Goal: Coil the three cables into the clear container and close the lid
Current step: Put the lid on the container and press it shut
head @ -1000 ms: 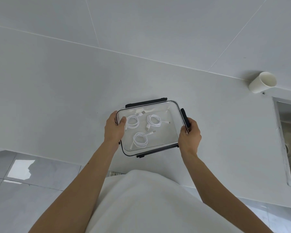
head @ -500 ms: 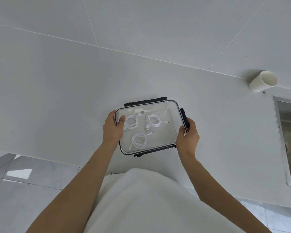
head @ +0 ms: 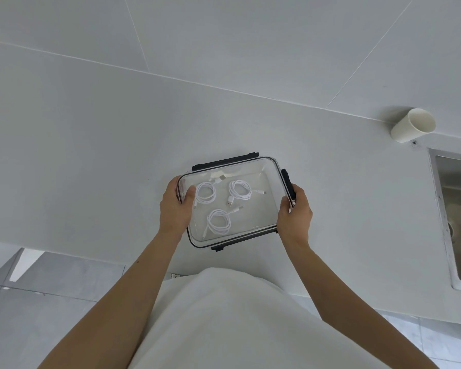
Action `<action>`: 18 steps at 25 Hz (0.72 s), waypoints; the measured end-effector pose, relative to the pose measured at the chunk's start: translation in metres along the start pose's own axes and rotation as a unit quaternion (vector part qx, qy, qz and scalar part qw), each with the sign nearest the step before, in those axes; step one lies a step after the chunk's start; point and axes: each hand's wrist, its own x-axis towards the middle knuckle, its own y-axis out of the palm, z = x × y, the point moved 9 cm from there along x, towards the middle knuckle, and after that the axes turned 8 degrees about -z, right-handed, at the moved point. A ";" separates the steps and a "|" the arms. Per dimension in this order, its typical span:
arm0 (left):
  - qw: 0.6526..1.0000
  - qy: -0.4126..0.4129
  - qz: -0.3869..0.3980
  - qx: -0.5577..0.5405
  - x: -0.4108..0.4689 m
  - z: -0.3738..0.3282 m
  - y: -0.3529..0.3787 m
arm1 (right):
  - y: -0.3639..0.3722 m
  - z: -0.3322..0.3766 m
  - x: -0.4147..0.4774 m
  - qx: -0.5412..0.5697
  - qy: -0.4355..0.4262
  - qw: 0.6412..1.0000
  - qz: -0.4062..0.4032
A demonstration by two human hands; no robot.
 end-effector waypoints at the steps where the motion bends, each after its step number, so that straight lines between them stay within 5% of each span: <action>1: 1.000 0.000 0.001 0.000 0.000 0.000 -0.001 | 0.001 0.000 0.001 0.000 0.002 1.000 0.002; 18: 0.999 0.001 -0.012 0.044 0.002 -0.014 0.006 | -0.013 0.006 0.017 -0.064 0.014 0.996 -0.066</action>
